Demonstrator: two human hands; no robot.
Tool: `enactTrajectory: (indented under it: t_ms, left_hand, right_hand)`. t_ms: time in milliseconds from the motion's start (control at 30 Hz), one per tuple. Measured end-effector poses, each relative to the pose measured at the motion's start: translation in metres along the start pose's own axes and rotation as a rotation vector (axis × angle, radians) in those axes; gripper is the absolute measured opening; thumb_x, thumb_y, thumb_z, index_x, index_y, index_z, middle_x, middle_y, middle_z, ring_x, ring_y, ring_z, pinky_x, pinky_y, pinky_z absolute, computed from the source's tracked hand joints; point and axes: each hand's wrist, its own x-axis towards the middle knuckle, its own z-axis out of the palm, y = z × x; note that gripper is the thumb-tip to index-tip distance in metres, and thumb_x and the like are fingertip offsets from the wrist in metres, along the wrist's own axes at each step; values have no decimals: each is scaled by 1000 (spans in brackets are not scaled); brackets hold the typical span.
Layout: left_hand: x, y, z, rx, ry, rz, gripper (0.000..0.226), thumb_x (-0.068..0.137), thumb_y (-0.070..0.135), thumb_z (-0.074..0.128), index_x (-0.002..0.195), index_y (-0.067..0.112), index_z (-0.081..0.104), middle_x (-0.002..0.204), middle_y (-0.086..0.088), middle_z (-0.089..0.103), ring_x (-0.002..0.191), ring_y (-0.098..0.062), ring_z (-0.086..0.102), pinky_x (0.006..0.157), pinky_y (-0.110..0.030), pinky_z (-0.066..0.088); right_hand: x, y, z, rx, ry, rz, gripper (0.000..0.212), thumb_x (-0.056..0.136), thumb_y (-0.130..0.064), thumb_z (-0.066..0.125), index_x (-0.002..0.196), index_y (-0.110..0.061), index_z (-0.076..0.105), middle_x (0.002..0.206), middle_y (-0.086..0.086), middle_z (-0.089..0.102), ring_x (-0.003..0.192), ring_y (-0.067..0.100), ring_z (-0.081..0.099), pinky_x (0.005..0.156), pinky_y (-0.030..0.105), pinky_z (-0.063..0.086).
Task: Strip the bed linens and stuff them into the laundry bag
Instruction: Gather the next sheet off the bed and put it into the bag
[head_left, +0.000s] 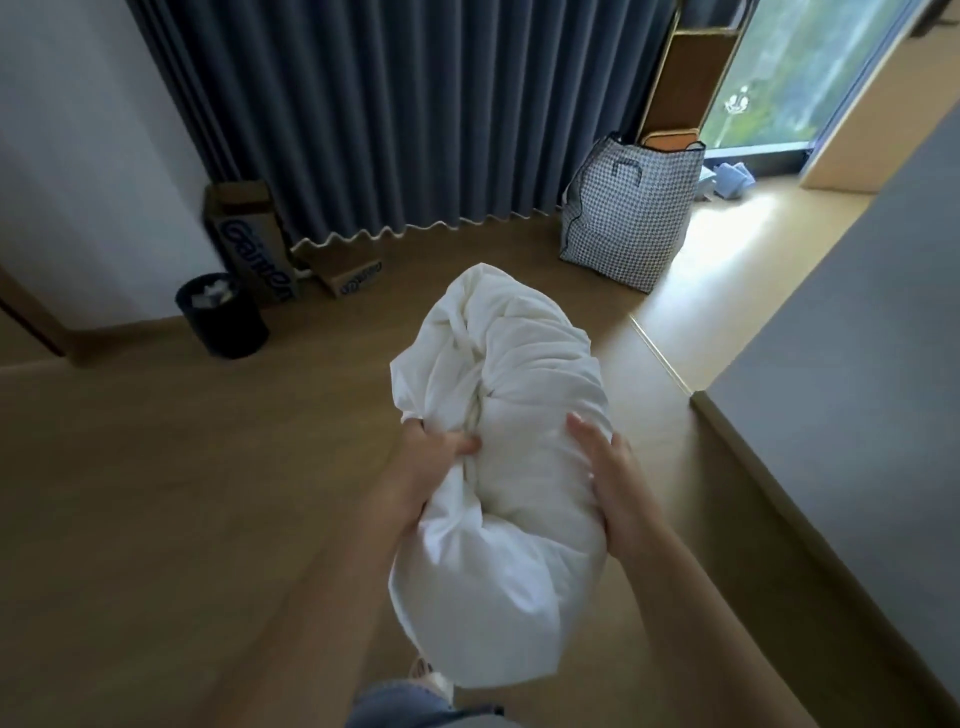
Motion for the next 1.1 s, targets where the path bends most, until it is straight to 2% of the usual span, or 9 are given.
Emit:
enactTrajectory:
  t_ms: [200, 300, 400, 467, 533, 733, 800, 867, 1100]
  left_hand:
    - [92, 70, 13, 61, -123, -36, 53, 79, 2, 70, 125, 2, 46, 115, -18, 62, 99, -33, 64, 77, -40, 55]
    - [128, 92, 30, 75, -160, -48, 52, 77, 4, 72, 123, 2, 48, 114, -18, 63, 99, -33, 64, 85, -43, 54]
    - [170, 111, 54, 85, -208, -31, 47, 78, 3, 71, 119, 2, 50, 107, -16, 65, 93, -30, 65, 80, -41, 55]
    - [197, 126, 75, 95, -222, -18, 35, 84, -2, 64, 117, 5, 51, 100, -12, 65, 85, -26, 64, 70, -35, 53]
    - [227, 144, 98, 114, -219, 7, 39, 86, -1, 63, 122, 2, 51, 103, -13, 65, 87, -26, 64, 69, -33, 52]
    - [319, 200, 167, 115, -145, 38, 47, 85, 6, 68, 127, 0, 46, 114, -15, 61, 99, -30, 62, 83, -38, 51]
    - [348, 214, 188, 90, -149, 40, 48, 86, 7, 68, 128, 2, 46, 116, -15, 62, 101, -29, 63, 81, -37, 52]
    - [377, 227, 207, 74, -145, 29, 48, 86, 7, 68, 128, 2, 47, 116, -15, 63, 101, -29, 64, 75, -34, 53]
    - [504, 283, 265, 118, -148, 15, 41, 83, 4, 68, 121, 0, 54, 110, -15, 65, 98, -30, 64, 90, -40, 52]
  right_hand:
    - [72, -36, 24, 160, 83, 0, 74, 61, -51, 75, 122, -15, 54, 113, 11, 67, 93, 26, 70, 71, 41, 58]
    - [109, -52, 24, 157, 161, 19, 88, 51, -63, 77, 124, -19, 53, 117, 7, 65, 97, 24, 69, 81, 44, 57]
    - [149, -72, 17, 133, 177, 15, 99, 45, -72, 78, 125, -20, 49, 119, 4, 63, 101, 22, 66, 87, 45, 55]
    - [179, -86, 10, 134, 179, 24, 83, 58, -61, 79, 122, -19, 45, 116, 5, 61, 101, 23, 65, 87, 45, 55]
    - [215, -105, 0, 150, 191, 25, 65, 70, -48, 78, 117, -19, 43, 114, 5, 59, 100, 23, 64, 86, 44, 55]
    - [326, -176, -28, 100, 185, 10, 53, 68, -46, 79, 105, -25, 47, 114, 4, 58, 99, 23, 64, 88, 46, 54]
    - [362, -198, -38, 93, 171, -4, 44, 72, -42, 77, 101, -27, 48, 113, 4, 60, 99, 23, 64, 88, 45, 54]
    - [398, -217, -47, 77, 162, -8, 46, 74, -40, 76, 109, -25, 49, 113, 4, 61, 98, 22, 65, 85, 43, 56]
    - [534, -268, -53, 92, 181, 35, 59, 72, -43, 77, 117, -17, 50, 111, 9, 64, 98, 25, 66, 85, 46, 56]
